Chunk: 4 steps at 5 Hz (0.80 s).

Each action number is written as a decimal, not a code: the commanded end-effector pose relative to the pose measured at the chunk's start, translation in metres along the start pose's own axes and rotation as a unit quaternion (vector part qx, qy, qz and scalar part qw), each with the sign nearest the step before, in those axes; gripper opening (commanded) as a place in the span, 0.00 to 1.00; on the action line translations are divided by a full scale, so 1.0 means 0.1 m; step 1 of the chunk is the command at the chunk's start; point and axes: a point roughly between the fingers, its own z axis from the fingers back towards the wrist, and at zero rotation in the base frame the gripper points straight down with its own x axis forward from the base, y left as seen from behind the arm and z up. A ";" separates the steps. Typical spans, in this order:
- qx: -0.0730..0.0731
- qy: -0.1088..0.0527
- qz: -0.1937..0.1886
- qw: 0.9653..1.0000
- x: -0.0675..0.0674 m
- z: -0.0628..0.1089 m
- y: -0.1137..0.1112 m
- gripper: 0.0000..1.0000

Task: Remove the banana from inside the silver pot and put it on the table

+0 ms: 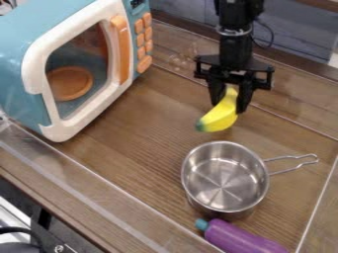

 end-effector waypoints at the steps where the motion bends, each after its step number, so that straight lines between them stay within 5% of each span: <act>1: -0.007 -0.029 -0.001 1.000 0.11 0.18 -0.01 0.00; 2: -0.009 -0.027 -0.002 1.000 0.12 0.17 0.00 0.00; 3: -0.005 -0.027 -0.007 1.000 0.13 0.16 0.03 1.00; 4: -0.004 -0.028 -0.009 1.000 0.13 0.25 0.08 1.00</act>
